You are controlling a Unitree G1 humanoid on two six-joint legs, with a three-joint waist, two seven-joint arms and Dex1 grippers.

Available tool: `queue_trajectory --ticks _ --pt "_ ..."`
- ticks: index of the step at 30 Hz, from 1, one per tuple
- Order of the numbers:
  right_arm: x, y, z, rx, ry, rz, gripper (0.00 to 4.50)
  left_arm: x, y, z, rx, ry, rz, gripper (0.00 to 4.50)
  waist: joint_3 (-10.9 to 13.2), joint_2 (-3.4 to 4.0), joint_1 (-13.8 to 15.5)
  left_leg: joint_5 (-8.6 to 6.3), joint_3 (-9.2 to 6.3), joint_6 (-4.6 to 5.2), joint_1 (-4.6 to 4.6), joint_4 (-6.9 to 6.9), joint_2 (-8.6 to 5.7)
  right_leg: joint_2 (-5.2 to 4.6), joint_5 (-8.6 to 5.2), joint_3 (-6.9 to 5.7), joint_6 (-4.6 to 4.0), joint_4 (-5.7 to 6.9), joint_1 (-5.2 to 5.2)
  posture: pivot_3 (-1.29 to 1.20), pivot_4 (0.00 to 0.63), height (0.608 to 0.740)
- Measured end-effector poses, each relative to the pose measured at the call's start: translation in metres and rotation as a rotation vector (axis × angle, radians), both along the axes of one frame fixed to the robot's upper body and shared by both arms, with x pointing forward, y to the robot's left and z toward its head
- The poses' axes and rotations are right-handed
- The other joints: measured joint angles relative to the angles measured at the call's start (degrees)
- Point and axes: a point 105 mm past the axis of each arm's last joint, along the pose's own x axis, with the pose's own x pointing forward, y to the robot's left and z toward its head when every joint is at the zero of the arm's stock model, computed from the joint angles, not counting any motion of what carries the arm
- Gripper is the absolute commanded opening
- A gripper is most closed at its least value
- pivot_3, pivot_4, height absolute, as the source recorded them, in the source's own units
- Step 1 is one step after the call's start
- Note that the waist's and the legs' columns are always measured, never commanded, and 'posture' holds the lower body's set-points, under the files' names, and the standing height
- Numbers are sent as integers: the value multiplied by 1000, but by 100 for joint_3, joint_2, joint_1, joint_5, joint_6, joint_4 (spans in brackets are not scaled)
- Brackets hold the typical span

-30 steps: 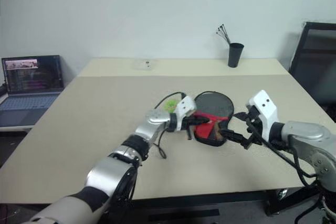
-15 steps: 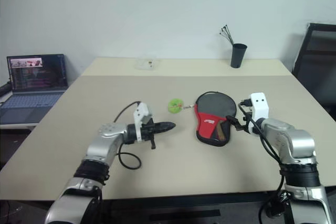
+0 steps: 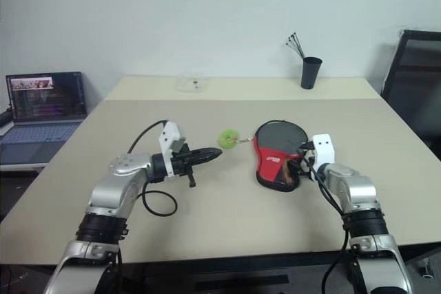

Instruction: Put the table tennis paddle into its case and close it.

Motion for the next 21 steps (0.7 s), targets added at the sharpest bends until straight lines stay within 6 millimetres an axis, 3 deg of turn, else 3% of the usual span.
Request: queue_trajectory --ticks 10,13,21 --pt "3 12 -6 15 56 21 4500 0 -2 1 4 -8 -1 17 -1 0 -48 0 2 0 18 -1 1 8 1 8 -3 7 6 0 150 740" --pt "3 16 -8 31 71 34 3893 -1 -3 3 5 -14 -3 0 -1 1 -63 0 3 0 24 -4 2 10 1 10 -3 7 9 0 150 740" --pt "2 39 -12 146 125 90 1247 -2 -2 3 14 -21 -5 0 -9 -2 -171 0 10 0 38 -10 5 10 1 18 -3 10 14 0 150 740"
